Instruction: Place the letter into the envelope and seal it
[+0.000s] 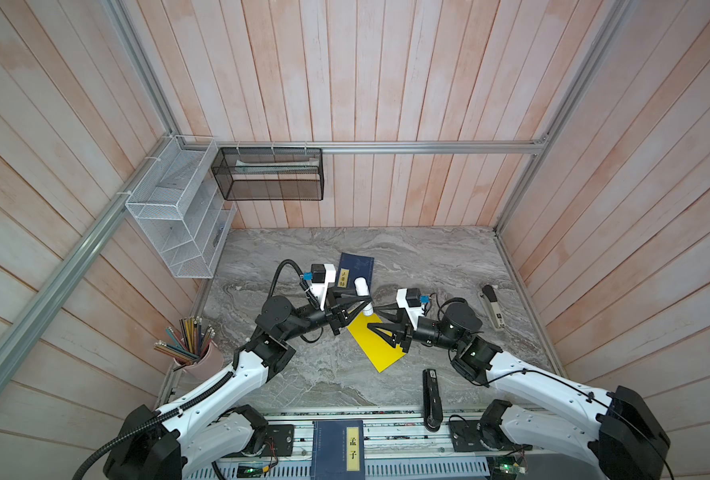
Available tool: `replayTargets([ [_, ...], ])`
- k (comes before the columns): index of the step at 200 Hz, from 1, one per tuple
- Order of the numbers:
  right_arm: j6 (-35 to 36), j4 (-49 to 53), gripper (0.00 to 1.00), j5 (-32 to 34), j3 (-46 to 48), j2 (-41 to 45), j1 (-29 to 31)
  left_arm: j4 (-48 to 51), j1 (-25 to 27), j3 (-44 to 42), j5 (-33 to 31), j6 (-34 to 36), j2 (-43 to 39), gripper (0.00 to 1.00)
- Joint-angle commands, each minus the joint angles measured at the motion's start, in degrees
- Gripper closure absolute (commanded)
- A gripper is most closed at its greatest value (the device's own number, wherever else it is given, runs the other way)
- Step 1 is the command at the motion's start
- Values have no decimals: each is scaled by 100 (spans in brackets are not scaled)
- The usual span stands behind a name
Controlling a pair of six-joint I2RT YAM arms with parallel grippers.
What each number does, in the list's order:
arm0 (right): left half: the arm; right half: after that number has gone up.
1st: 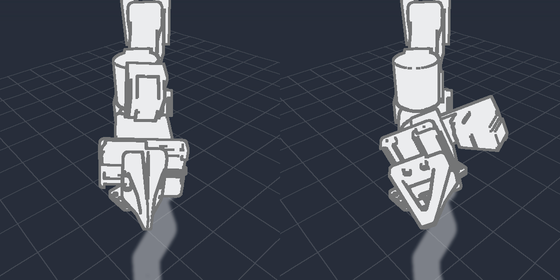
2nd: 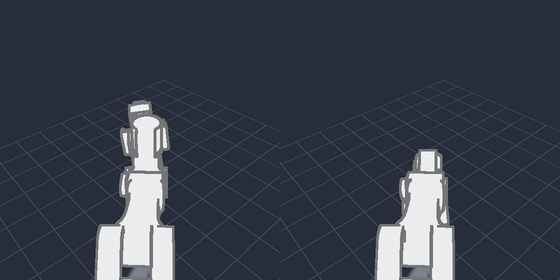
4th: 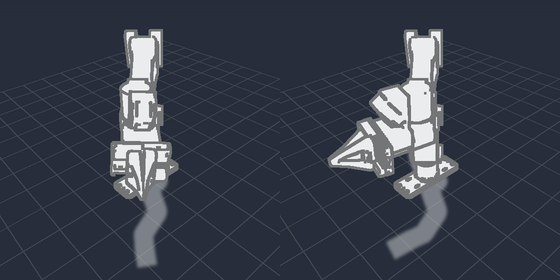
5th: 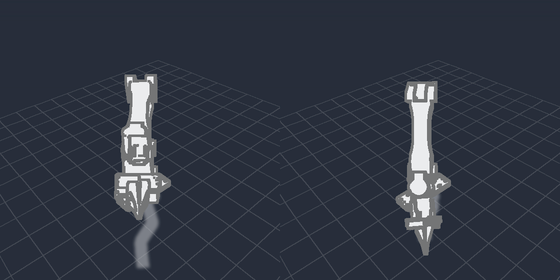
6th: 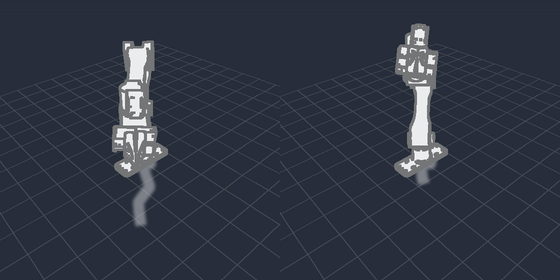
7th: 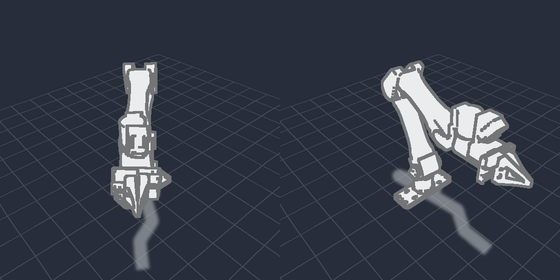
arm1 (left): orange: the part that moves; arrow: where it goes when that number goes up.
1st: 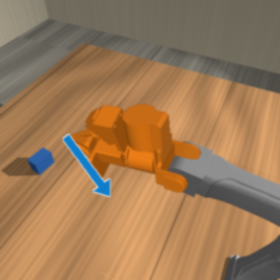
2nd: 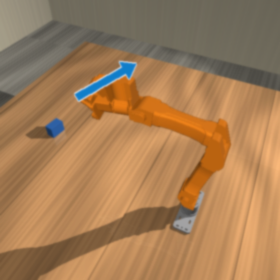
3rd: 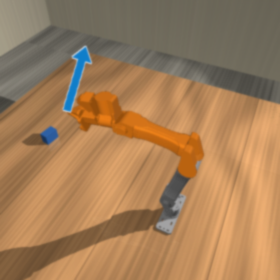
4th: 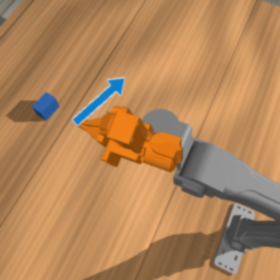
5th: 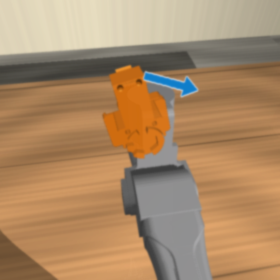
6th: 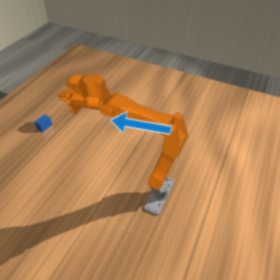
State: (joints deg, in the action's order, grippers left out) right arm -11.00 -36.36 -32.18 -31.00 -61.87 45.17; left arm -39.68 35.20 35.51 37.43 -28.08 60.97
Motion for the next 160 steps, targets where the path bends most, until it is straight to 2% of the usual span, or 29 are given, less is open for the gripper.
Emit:
replayTargets([
  [1,-207,-415,49,-323,-264,-61,-43,-320,-23,50,291,-68,55,100],
  [30,-278,-525,49,-370,-333,-192,-52,-412,-15,22,309,-84,97,100],
  [70,-419,-704,56,-380,-398,-295,-61,-327,-16,62,315,-34,121,100],
  [131,-603,-988,57,-412,-360,-345,-61,-171,24,114,296,138,122,100],
  [160,-651,-1019,63,-435,-324,-352,-61,-134,39,124,274,180,99,100],
])
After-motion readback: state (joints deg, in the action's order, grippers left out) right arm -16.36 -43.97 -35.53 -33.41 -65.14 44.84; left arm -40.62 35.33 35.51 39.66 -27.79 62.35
